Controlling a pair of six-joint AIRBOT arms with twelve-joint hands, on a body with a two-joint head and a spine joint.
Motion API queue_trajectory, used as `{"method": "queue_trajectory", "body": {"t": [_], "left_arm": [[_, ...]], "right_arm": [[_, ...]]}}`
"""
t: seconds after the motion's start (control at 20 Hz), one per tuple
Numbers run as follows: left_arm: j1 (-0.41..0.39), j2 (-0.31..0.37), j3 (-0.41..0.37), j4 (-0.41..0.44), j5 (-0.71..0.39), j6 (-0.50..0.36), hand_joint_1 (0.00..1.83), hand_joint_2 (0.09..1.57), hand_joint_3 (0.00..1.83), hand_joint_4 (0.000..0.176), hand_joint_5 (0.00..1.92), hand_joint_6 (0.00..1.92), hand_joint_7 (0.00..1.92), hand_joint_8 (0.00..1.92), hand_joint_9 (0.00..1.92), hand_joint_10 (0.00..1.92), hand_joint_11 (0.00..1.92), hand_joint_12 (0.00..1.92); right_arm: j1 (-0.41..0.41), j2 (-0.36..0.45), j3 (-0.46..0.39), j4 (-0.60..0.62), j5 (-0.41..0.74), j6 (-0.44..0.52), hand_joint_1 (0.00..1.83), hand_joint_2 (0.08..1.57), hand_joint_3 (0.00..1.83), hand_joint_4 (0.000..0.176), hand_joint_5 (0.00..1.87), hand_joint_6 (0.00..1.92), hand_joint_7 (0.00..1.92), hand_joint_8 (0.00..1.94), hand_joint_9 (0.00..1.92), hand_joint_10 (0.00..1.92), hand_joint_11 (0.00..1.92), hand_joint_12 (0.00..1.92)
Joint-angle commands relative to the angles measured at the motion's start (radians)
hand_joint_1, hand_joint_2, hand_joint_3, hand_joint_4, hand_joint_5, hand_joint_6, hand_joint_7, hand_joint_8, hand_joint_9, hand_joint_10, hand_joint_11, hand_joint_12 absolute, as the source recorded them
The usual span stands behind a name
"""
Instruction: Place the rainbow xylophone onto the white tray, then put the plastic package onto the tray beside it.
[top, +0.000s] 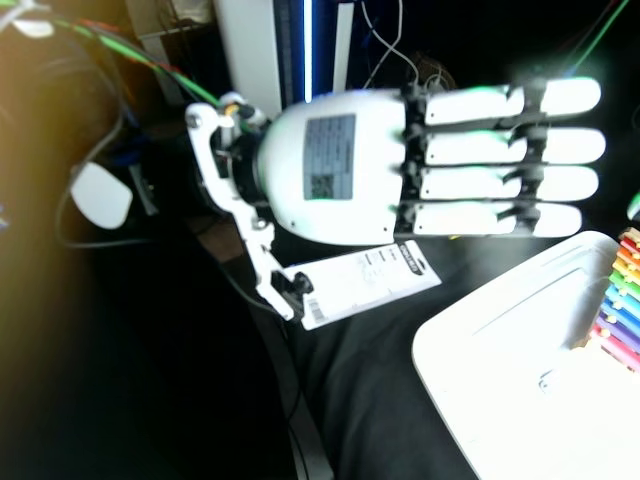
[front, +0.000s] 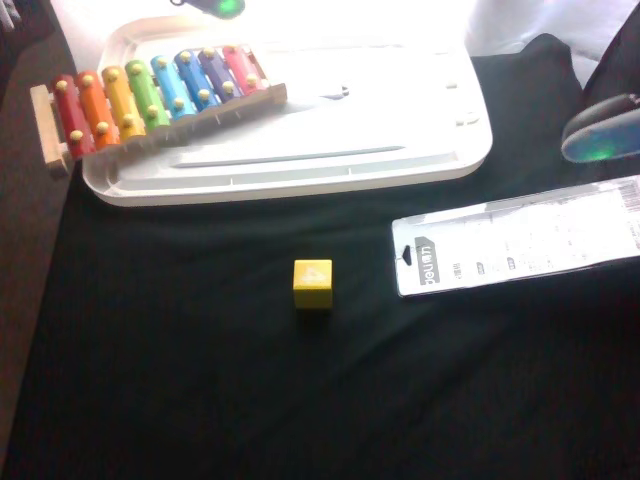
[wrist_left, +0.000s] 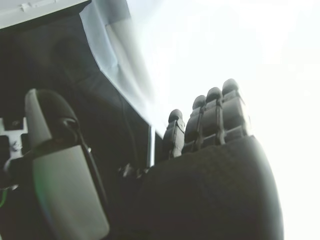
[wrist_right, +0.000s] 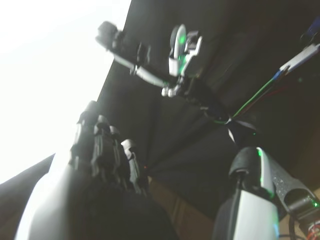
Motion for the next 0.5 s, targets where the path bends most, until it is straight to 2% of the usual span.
{"method": "queue_trajectory", "body": {"t": [0.0,0.05,0.1,0.15,0.2,0.25,0.35,0.45], "left_arm": [[-0.028,0.028,-0.019,0.017,-0.089,-0.004,0.93,0.73,0.00,0.176,0.00,0.00,0.00,0.00,0.00,0.00,0.05,0.02],[-0.036,0.045,-0.039,0.036,-0.092,-0.004,0.93,0.72,0.00,0.176,0.03,0.01,0.00,0.00,0.00,0.00,0.10,0.05],[-0.048,0.075,-0.073,0.077,-0.096,-0.004,0.96,0.74,0.00,0.176,0.02,0.01,0.00,0.00,0.00,0.00,0.09,0.05],[-0.052,0.088,-0.088,0.097,-0.097,-0.004,0.98,0.76,0.01,0.176,0.01,0.00,0.00,0.00,0.00,0.00,0.06,0.03],[-0.058,0.108,-0.108,0.122,-0.097,-0.004,0.96,0.76,0.01,0.176,0.03,0.01,0.00,0.00,0.00,0.00,0.07,0.04],[-0.062,0.135,-0.128,0.131,-0.098,-0.004,0.96,0.76,0.01,0.176,0.05,0.01,0.02,0.01,0.00,0.00,0.08,0.05],[-0.062,0.168,-0.150,0.133,-0.109,-0.004,0.94,0.79,0.02,0.176,0.05,0.01,0.04,0.02,0.01,0.01,0.09,0.06],[-0.061,0.207,-0.171,0.133,-0.130,-0.015,0.90,0.83,0.00,0.176,0.02,0.00,0.09,0.00,0.08,0.01,0.12,0.10]], "right_arm": [[0.017,0.005,-0.003,0.059,0.075,0.004,0.91,0.73,0.00,0.067,0.00,0.00,0.00,0.00,0.03,0.00,0.00,0.37],[0.017,0.006,-0.003,0.051,0.066,0.007,0.88,0.76,0.00,0.065,0.00,0.00,0.00,0.00,0.03,0.00,0.00,0.48],[0.017,0.010,-0.002,0.031,0.043,0.019,0.86,0.77,0.00,0.041,0.00,0.00,0.00,0.00,0.02,0.00,0.00,0.59],[0.017,0.014,-0.002,0.020,0.031,0.024,0.85,0.78,0.00,0.050,0.00,0.00,0.00,0.00,0.00,0.00,0.00,0.54],[0.017,0.017,-0.003,0.009,0.019,0.028,0.84,0.77,0.00,0.076,0.00,0.00,0.00,0.00,0.00,0.00,0.00,0.39],[0.017,0.024,-0.004,-0.010,-0.004,0.031,0.74,0.78,0.00,0.098,0.00,0.00,0.00,0.00,0.00,0.00,0.00,0.09],[0.017,0.031,-0.004,-0.033,-0.033,0.037,0.68,0.76,0.00,0.096,0.00,0.00,0.00,0.00,0.00,0.00,0.00,0.06],[0.017,0.038,-0.003,-0.059,-0.058,0.056,0.62,0.75,0.00,0.068,0.00,0.00,0.00,0.00,0.00,0.00,0.00,0.11]]}}
